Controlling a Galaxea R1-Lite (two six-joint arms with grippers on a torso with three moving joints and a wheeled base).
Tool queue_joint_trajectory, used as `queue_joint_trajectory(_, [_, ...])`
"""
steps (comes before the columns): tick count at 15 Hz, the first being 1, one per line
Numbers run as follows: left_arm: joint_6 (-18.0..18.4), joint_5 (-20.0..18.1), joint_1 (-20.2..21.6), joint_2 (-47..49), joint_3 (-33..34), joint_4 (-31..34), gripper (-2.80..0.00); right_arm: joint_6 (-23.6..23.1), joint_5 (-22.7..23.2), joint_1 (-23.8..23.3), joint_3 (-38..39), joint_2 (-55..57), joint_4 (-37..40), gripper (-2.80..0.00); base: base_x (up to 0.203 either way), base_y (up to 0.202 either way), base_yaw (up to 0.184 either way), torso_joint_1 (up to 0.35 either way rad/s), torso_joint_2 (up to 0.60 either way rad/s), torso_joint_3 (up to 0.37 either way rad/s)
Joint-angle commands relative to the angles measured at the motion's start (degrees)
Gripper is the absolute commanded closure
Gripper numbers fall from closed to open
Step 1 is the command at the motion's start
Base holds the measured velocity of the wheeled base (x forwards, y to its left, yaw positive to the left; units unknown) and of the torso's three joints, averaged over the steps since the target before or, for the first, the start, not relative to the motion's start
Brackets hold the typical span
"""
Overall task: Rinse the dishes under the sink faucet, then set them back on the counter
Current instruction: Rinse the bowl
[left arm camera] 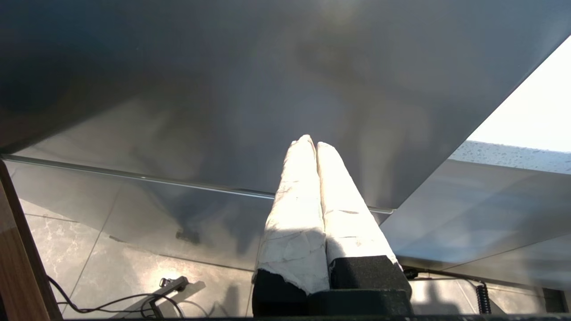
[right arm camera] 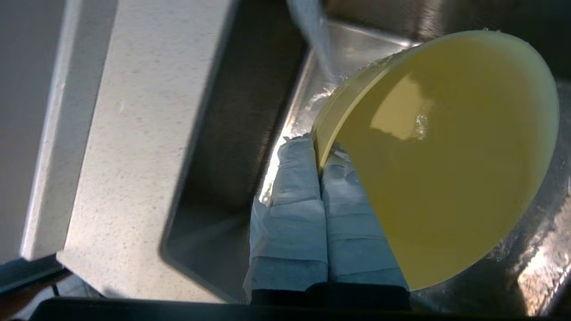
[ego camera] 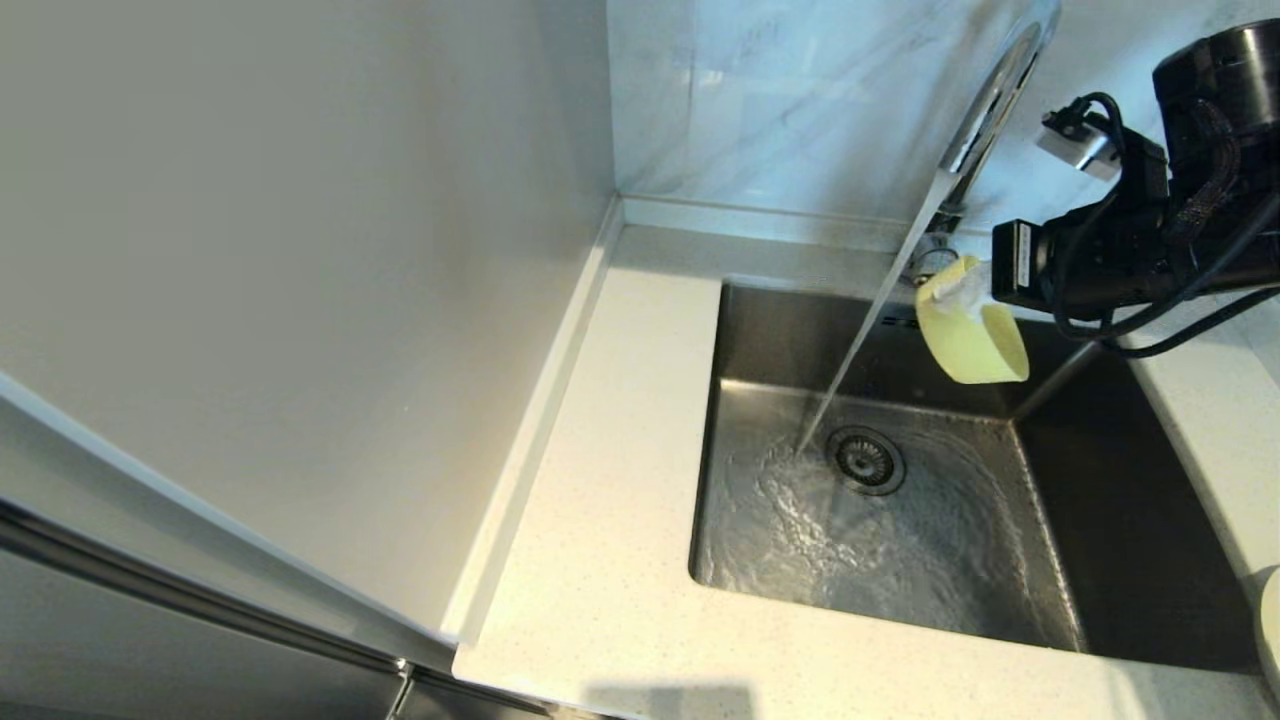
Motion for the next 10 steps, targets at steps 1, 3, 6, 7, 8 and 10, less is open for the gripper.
queue_joint_trajectory(1, [0.00,-0.01,0.00,0.00,0.00,0.00,0.00,2.22,0.25,-2.27,0.46,-0.48,0.11,0.00,0.000,0.000,0.000,0.000,0.00,0.000])
queue_joint_trajectory(3, [0.00,-0.01,0.00,0.00,0.00,0.00,0.00,8.30,1.28,-4.38,-0.30,-0.05,0.01,0.00,0.000,0.000,0.000,0.000,0.00,0.000])
queue_joint_trajectory(6, [0.00,0.08,0.00,0.00,0.00,0.00,0.00,21.16,7.04,-7.83,-4.20,1.44,0.07,0.00,0.000,0.000,0.000,0.000,0.00,0.000])
queue_joint_trajectory(7, [0.00,0.01,0.00,0.00,0.00,0.00,0.00,26.55,9.40,-9.57,-5.69,1.97,0.06,0.00,0.000,0.000,0.000,0.000,0.00,0.000])
queue_joint_trajectory(8, [0.00,-0.01,0.00,0.00,0.00,0.00,0.00,31.60,12.99,-12.39,-6.80,2.44,0.00,0.00,0.000,0.000,0.000,0.000,0.00,0.000])
queue_joint_trajectory(10, [0.00,0.03,0.00,0.00,0.00,0.00,0.00,39.82,21.95,-18.60,-7.41,3.29,-0.78,0.00,0.000,0.000,0.000,0.000,0.00,0.000])
